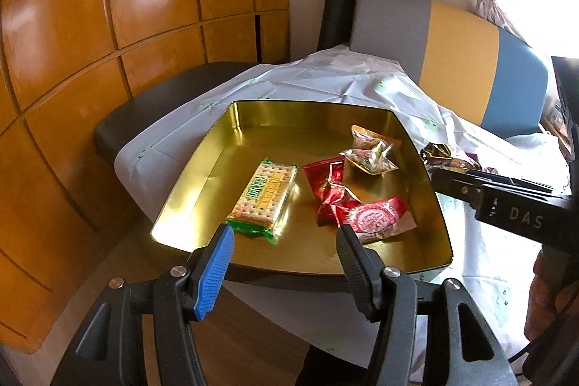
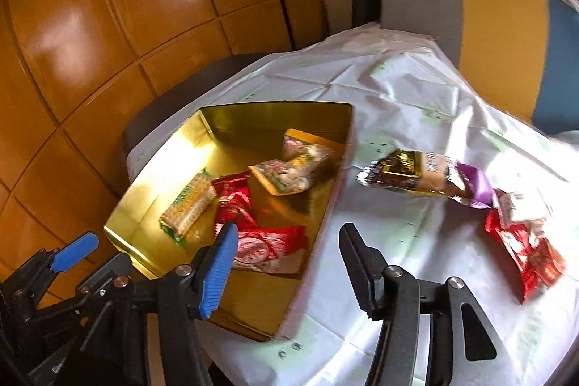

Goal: Organize snacks
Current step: 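Reach the left tool to the brown chocolate bar and grasp it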

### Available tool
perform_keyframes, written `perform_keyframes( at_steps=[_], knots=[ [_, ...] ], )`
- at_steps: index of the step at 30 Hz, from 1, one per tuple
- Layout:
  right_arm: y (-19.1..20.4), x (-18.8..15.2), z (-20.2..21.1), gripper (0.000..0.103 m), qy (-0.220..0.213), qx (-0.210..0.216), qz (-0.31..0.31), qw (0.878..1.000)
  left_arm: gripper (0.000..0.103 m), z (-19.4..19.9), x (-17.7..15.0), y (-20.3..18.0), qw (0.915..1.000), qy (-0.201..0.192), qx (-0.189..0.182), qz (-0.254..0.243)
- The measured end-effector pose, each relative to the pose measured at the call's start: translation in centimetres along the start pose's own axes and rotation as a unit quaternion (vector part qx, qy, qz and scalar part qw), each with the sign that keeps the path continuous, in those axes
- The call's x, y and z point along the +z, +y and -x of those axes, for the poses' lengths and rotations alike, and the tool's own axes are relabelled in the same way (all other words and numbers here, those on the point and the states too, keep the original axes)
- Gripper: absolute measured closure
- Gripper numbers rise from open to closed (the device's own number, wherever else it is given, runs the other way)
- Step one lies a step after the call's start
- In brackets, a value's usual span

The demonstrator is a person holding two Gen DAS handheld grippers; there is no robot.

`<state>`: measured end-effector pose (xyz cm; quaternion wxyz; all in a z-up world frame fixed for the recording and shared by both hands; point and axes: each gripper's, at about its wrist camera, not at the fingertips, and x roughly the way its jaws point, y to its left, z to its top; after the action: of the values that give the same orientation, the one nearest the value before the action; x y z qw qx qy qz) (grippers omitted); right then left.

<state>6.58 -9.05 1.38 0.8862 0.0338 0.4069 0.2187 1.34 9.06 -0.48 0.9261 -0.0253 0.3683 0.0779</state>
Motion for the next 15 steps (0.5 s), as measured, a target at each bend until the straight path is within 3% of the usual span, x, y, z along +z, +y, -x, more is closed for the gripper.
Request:
perform_keyframes(
  at_steps=[15],
  knots=[
    [-8.8, -2.7, 3.1, 0.035, 0.019, -0.084, -0.022, 0.996, 0.043, -0.1, 0.1, -3.5, 0.9979, 0.01, -0.039, -0.05]
  ],
)
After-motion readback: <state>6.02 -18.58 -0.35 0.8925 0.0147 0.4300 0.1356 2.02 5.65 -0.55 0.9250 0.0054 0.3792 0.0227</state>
